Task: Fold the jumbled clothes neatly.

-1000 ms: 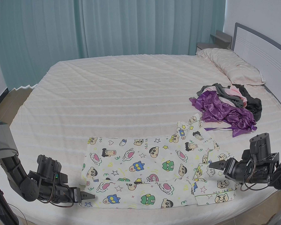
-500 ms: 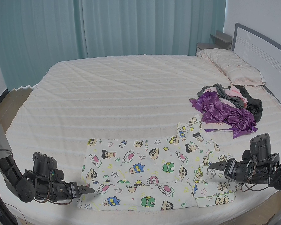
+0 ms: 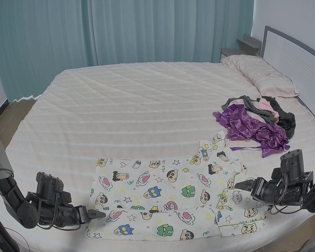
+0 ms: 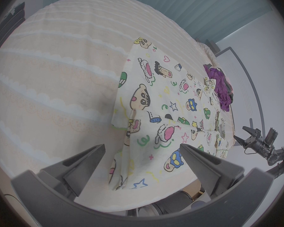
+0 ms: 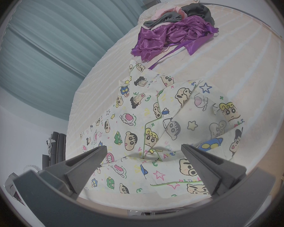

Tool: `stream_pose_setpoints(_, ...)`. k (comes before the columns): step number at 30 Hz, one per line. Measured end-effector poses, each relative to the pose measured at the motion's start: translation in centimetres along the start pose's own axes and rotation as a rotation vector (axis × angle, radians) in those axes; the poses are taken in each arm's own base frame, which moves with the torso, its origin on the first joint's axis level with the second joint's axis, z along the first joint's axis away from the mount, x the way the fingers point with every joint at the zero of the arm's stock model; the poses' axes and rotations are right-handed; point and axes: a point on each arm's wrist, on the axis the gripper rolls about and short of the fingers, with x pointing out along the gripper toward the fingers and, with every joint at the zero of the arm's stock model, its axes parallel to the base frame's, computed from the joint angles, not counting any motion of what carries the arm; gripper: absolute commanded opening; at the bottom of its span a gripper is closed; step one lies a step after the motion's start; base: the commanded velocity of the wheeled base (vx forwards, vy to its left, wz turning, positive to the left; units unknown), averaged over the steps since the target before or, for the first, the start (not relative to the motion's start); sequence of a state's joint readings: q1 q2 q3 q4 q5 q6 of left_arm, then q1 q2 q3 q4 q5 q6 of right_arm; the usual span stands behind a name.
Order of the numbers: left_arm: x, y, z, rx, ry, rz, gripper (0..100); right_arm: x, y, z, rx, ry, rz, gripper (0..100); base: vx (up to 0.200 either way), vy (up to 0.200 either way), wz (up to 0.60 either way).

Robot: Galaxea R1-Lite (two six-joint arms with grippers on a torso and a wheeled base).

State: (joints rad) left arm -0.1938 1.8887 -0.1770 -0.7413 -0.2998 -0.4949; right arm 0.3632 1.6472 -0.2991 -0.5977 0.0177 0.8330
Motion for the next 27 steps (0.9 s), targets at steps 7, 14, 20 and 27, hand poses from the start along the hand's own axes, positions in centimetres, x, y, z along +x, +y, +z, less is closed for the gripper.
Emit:
stream_pose_setpoints(7,0.0,0.0,-0.2,0.002,0.008,0.001,100,0.0,0.0,0.0,0.000,-0.001,0.001,100,0.000,-0.200,0.00)
stream_pose_setpoints(14,-0.2,0.0,-0.2,0.006,-0.006,0.007,100,0.0,0.0,0.0,0.000,-0.001,0.000,100,0.000,0.000,0.00)
stream_pose_setpoints(20,-1.0,-0.3,0.3,0.022,-0.113,0.099,100,0.0,0.0,0.0,0.000,-0.002,0.001,100,0.000,0.000,0.00)
stream_pose_setpoints(27,-2.1,-1.9,3.7,0.031,-0.269,0.091,100,-0.2,0.0,0.0,0.000,-0.004,0.004,100,0.000,0.000,0.00)
